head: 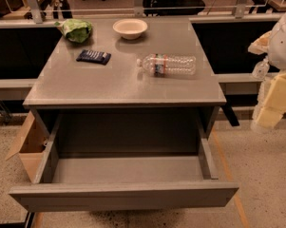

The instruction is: Place water bottle into top drawer

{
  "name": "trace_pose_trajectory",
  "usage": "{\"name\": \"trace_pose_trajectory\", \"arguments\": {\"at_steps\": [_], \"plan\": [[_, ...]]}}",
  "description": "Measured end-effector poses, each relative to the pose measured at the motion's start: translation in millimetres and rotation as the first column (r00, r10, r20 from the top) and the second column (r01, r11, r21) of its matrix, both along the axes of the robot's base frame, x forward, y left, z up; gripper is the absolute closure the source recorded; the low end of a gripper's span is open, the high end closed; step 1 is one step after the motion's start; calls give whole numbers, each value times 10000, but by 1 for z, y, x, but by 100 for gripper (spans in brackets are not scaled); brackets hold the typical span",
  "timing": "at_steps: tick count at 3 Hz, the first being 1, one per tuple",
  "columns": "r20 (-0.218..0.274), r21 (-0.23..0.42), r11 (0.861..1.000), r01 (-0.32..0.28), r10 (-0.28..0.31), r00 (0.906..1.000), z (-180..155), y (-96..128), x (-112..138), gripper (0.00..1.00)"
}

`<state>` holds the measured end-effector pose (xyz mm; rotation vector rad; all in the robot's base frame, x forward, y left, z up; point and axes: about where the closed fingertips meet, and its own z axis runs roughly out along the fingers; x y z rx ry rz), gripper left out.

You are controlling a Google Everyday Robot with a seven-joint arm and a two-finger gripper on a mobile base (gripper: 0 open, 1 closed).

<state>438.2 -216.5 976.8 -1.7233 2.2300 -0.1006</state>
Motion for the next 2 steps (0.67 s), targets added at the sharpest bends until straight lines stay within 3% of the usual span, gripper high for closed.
{"name": "trace_pose_trajectory", "arguments": {"at_steps": [2], "plan": [[42, 188, 9998, 22, -23, 10000, 1, -1, 8, 0]]}}
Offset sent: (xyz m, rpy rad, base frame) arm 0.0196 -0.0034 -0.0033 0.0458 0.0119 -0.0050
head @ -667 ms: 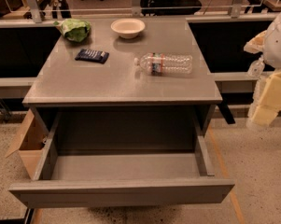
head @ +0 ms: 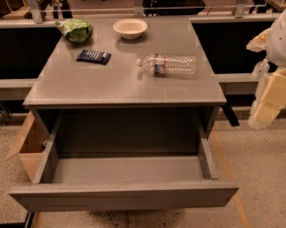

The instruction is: Place water bottle into top drawer

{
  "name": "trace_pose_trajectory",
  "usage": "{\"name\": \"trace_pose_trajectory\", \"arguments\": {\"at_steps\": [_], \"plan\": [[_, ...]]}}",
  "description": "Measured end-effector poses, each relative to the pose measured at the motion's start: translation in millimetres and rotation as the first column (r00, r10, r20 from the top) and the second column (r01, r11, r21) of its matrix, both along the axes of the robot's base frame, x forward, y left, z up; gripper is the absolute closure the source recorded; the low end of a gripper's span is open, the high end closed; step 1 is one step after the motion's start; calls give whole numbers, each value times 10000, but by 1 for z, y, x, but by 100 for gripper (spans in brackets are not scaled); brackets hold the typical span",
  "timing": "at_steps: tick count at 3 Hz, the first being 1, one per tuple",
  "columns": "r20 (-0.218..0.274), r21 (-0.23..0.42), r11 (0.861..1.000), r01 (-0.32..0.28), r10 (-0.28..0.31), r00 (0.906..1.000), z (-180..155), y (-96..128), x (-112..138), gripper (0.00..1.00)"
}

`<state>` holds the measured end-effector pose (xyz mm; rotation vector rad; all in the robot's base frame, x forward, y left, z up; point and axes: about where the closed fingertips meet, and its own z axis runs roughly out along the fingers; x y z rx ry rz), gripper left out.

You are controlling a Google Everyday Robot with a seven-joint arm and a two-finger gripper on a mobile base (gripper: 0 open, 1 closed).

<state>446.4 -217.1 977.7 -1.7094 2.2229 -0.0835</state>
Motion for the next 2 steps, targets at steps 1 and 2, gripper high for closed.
{"name": "trace_pose_trajectory", "arguments": {"at_steps": [1, 2], "plan": [[-227, 416, 9991, -100, 110, 9997, -7, 0, 34, 0], [-388, 794, 9968, -71, 102, 9992, -22, 7, 97, 0]]}}
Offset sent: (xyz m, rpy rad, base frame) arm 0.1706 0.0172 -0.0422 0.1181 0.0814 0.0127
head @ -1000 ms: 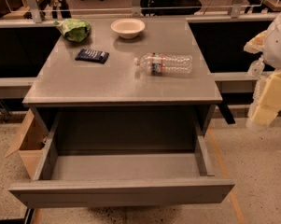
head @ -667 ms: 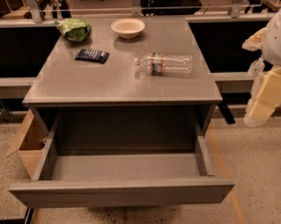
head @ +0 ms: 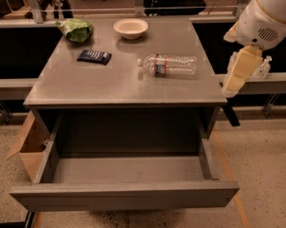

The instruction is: Place water bottle into top drawer

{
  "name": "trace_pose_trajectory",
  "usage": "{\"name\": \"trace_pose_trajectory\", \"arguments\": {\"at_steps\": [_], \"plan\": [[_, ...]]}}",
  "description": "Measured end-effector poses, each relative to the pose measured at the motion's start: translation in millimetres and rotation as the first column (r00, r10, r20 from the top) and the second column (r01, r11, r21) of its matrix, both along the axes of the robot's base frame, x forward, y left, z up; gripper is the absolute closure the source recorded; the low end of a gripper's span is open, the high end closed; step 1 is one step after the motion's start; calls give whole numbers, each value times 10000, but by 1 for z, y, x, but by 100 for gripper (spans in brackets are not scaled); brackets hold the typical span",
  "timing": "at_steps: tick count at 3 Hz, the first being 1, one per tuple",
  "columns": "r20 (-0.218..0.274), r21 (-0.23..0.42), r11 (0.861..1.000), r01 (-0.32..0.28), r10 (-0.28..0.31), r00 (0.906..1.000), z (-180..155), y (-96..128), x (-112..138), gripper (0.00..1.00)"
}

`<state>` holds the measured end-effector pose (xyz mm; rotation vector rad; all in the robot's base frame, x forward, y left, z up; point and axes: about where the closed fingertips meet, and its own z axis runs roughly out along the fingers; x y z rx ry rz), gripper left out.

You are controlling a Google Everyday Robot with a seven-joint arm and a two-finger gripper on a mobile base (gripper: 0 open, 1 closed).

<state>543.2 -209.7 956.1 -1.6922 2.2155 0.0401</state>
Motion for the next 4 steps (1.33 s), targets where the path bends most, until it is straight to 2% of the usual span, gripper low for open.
{"name": "trace_pose_trajectory", "arguments": {"at_steps": [1, 2, 3, 4], "plan": [[145, 495, 9987, 137, -145, 9998, -20, 10, 56, 0], [512, 1034, 9946, 125, -179, 9985, -39, 28, 103, 0], [718, 1373, 9905, 59, -159, 9973, -52, 46, 137, 0], [665, 1544, 9880, -83, -20, 9978, -70, 62, 160, 0]]}}
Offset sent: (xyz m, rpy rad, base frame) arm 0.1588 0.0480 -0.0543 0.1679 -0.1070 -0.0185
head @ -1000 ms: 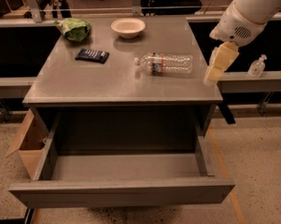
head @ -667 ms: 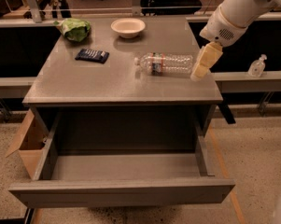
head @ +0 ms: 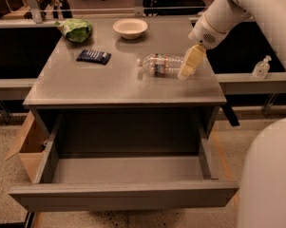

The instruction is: Place water bottle into top drawer

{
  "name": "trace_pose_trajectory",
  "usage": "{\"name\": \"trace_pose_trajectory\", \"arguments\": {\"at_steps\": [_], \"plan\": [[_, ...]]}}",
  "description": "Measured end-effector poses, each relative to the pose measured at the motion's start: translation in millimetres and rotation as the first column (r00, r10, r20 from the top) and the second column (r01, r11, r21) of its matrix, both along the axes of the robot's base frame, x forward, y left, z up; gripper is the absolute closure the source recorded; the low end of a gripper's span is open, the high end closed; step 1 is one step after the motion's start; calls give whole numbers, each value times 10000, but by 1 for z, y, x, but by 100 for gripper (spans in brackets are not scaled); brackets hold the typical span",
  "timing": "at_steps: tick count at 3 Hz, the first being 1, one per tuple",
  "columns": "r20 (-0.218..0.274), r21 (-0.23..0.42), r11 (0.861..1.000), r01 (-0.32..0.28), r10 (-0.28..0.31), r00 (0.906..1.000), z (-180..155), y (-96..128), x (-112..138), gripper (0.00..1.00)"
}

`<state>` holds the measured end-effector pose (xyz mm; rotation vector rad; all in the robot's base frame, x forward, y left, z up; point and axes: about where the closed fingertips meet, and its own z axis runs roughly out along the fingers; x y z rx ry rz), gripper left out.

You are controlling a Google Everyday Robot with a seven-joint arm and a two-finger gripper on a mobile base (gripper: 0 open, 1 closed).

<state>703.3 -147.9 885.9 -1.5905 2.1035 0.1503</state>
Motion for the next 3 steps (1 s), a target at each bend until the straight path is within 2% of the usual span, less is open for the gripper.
{"name": "trace_pose_trajectory", "arguments": {"at_steps": [1, 2, 3], "plan": [[-279, 97, 9997, -209, 212, 9994, -23, 15, 17, 4], [-412, 170, 9994, -307, 314, 9987, -32, 21, 23, 25], [-421, 571, 9972, -484, 508, 9978, -28, 26, 22, 49]]}}
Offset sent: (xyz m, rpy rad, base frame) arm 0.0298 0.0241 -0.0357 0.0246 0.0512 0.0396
